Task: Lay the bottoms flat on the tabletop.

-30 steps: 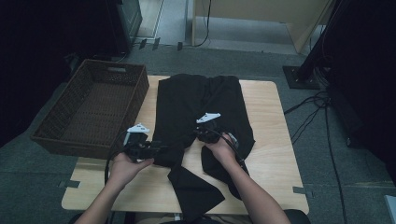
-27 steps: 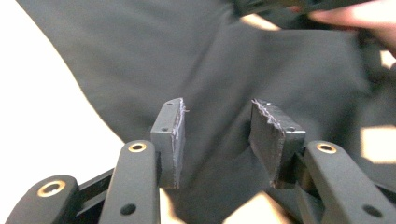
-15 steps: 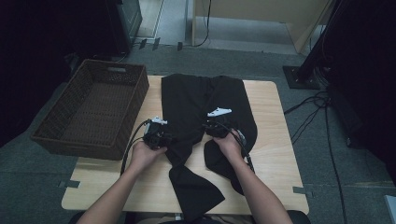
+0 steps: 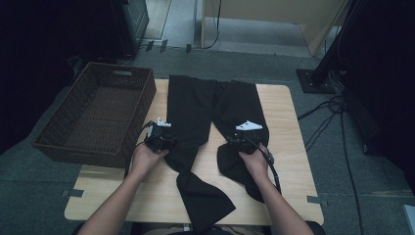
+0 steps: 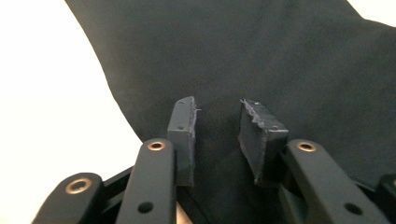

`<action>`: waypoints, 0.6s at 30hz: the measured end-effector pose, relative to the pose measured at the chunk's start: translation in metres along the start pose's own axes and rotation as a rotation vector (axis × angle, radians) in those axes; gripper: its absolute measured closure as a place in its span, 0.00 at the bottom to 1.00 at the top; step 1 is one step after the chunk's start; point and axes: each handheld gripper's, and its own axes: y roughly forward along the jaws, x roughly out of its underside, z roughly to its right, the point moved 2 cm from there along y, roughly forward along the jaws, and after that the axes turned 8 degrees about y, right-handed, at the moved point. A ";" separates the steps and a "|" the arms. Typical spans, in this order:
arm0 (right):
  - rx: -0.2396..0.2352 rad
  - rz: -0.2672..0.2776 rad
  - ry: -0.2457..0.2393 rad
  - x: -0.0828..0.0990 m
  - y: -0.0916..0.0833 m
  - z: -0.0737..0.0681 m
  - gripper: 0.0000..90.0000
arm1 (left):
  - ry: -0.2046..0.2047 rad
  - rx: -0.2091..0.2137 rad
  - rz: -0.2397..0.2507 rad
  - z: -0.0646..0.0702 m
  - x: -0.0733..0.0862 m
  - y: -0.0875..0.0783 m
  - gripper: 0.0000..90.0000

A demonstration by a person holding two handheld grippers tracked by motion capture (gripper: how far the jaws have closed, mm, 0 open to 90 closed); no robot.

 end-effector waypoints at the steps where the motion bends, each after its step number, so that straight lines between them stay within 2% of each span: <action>1: 0.005 -0.002 0.007 0.002 -0.002 0.003 0.53 | -0.008 0.008 -0.003 -0.001 -0.001 0.000 0.72; 3: -0.003 0.001 0.033 0.005 -0.005 0.007 0.52 | -0.039 0.051 -0.012 -0.002 -0.003 -0.001 0.67; 5: -0.010 0.016 0.025 0.010 -0.009 0.009 0.53 | -0.073 0.114 0.037 0.001 -0.004 -0.009 0.65; 6: -0.012 0.014 0.022 0.011 -0.011 0.010 0.55 | -0.082 0.139 0.059 0.003 -0.004 -0.013 0.64; 7: -0.013 0.015 0.022 0.012 -0.012 0.010 0.62 | -0.095 0.182 0.081 0.009 -0.004 -0.019 0.61; 8: -0.019 0.015 0.015 0.013 -0.014 0.010 0.72 | -0.084 0.214 0.094 0.014 -0.005 -0.025 0.58; 11: -0.029 0.007 0.002 0.016 -0.019 0.009 0.90 | -0.041 0.281 0.133 0.032 -0.003 -0.040 0.52; 13: -0.026 0.002 0.001 0.017 -0.020 0.007 0.95 | -0.030 0.335 0.152 0.043 -0.002 -0.047 0.50; 16: -0.013 0.003 -0.018 0.017 -0.021 0.004 0.96 | -0.052 0.412 0.123 0.060 0.002 -0.045 0.44; 17: -0.012 0.004 -0.013 0.018 -0.021 0.004 0.96 | -0.048 0.416 0.100 0.065 0.004 -0.041 0.44; 18: -0.014 0.005 -0.007 0.018 -0.021 0.005 0.96 | -0.039 0.396 0.072 0.070 0.005 -0.037 0.45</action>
